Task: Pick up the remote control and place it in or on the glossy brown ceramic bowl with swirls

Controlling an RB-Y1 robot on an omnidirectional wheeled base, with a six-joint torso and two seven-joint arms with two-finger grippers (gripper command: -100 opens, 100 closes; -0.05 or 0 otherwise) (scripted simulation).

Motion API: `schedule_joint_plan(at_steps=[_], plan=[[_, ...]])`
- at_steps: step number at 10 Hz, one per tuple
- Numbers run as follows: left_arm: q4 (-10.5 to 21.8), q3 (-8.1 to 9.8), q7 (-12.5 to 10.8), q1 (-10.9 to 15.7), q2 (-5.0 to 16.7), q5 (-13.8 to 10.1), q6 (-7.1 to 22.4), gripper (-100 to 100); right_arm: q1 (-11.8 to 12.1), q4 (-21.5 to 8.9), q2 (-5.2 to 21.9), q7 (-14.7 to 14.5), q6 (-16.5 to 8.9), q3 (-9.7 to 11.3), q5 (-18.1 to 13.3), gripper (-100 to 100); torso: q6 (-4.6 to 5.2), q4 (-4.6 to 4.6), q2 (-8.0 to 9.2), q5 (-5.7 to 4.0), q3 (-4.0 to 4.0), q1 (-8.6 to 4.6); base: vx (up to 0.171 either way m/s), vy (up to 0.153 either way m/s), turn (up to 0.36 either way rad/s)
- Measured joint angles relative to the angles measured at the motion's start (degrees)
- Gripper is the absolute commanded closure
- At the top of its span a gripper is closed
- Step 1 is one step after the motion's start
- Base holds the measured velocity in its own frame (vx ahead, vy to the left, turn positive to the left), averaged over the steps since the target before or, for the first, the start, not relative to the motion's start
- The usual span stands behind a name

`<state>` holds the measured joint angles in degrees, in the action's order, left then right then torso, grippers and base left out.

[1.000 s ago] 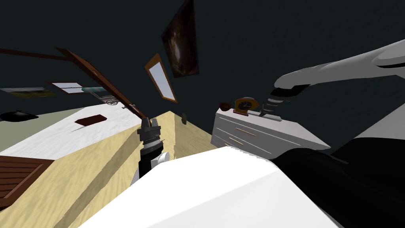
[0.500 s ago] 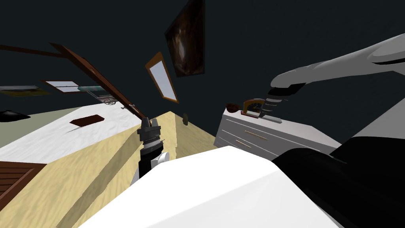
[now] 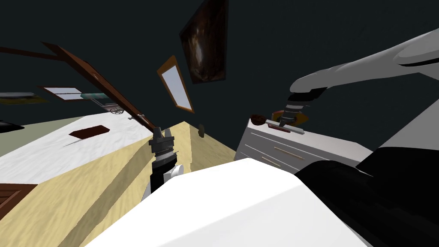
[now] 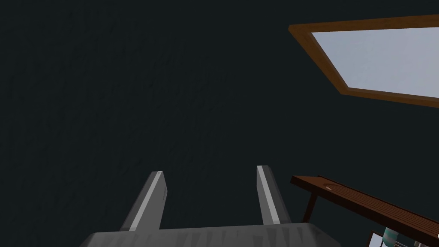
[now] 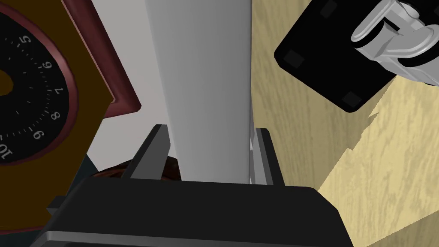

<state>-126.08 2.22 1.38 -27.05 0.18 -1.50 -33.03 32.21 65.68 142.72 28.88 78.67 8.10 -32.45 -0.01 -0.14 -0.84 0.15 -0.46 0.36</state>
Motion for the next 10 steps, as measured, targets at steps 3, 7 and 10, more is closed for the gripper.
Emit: schedule_joint_plan(at_steps=[3, 7, 10], plan=[[0.0, 0.01, 0.0, 0.0, 0.01, 0.0, 0.0, 0, -0.1, -1.09, 1.77, 1.32, 3.29, -2.97, 2.31, 100, -0.04, -0.02, -0.12, -0.09, -0.07, -0.54, 0.178, -0.088, 0.029], [0.0, 0.01, 0.0, 0.01, 0.01, 0.0, 0.0, 0, -2.15, -1.57, 2.5, 1.61, 4.68, -5.19, 4.11, -100, 0.03, 0.06, 0.38, -0.19, 0.2, -0.62, 0.085, -0.085, 0.027], [0.0, 0.0, 0.0, 0.02, 0.0, 0.0, 0.0, 0, -2.12, -1.58, 2.5, 1.6, 4.65, -5.19, 4.1, -100, 0.05, 0.18, 0.77, -0.11, 0.45, -0.37, 0.002, -0.001, 0.0]])
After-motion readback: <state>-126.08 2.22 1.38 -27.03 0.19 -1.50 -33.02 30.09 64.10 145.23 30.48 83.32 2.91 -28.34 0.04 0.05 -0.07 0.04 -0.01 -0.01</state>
